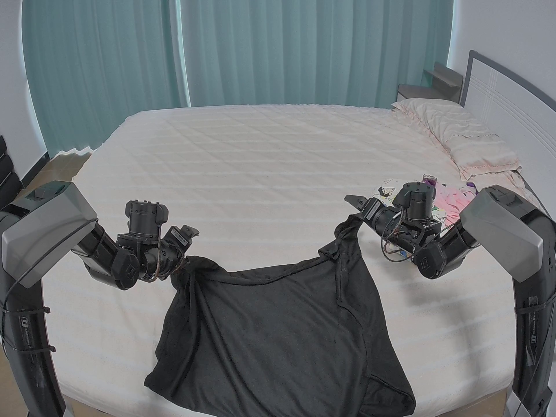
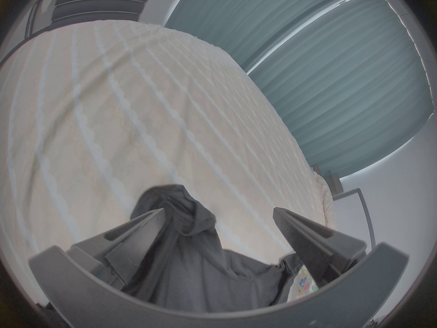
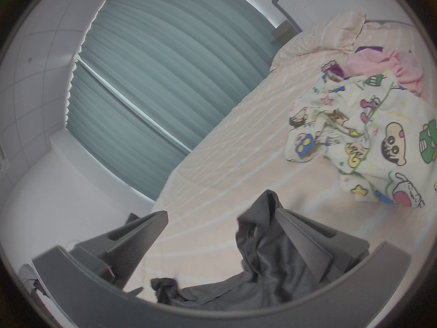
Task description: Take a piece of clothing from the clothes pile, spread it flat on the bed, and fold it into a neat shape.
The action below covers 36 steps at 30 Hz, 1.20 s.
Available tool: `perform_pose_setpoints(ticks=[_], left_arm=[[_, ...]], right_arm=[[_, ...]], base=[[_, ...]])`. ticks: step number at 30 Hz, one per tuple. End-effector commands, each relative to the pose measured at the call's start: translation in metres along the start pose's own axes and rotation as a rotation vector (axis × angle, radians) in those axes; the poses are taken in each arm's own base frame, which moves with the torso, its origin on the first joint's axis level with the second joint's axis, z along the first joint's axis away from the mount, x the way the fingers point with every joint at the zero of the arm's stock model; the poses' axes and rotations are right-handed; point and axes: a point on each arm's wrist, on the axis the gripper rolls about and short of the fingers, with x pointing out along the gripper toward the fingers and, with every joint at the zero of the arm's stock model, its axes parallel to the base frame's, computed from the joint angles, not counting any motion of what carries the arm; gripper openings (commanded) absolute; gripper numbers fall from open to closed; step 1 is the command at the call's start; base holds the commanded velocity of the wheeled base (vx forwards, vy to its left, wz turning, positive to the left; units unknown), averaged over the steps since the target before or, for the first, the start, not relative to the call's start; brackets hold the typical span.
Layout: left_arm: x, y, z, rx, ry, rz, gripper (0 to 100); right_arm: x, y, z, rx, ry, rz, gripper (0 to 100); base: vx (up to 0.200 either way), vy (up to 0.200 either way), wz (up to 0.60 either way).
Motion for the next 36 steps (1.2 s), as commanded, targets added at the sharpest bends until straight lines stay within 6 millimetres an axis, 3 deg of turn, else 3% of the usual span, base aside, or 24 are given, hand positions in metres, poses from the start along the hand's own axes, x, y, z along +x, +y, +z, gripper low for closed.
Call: perform_pose_setpoints(ticks=[1,5,8,16,22,29,36], left_arm=[[0.003,0.008,0.018,-0.025,-0.06,0.028,100],[-0.012,0.005,0.037,-0.047,-0.109,0.01,100],[-0.026,0.005,0.041,-0.054,-0.107,0.014,100],[-0.078,0.028,0.019,-0.064,0.015,0.007,100],[-0.108,0.053,-0.005,-0.084,0.076,-0.003,100],[-0.116,0.062,-0.02,-0.106,0.085,-0.033,100],[-0.116,0.062,-0.021,-0.108,0.083,-0.036,100]], right_arm=[[0.004,-0.02,-0.007,-0.014,-0.005,-0.068,100],[0.0,-0.023,0.015,-0.019,-0.077,-0.092,100],[-0.01,-0.025,0.016,-0.017,-0.065,-0.114,100],[-0.031,-0.029,-0.037,-0.114,0.107,-0.18,100],[-0.034,-0.01,-0.076,-0.247,0.208,-0.188,100],[-0.034,-0.002,-0.119,-0.392,0.338,-0.245,100],[-0.022,-0.014,-0.133,-0.457,0.342,-0.321,100]], base=[[0.0,0.0,0.0],[0.0,0.0,0.0],[0.0,0.0,0.0],[0.0,0.0,0.0],[0.0,0.0,0.0],[0.0,0.0,0.0],[0.0,0.0,0.0]])
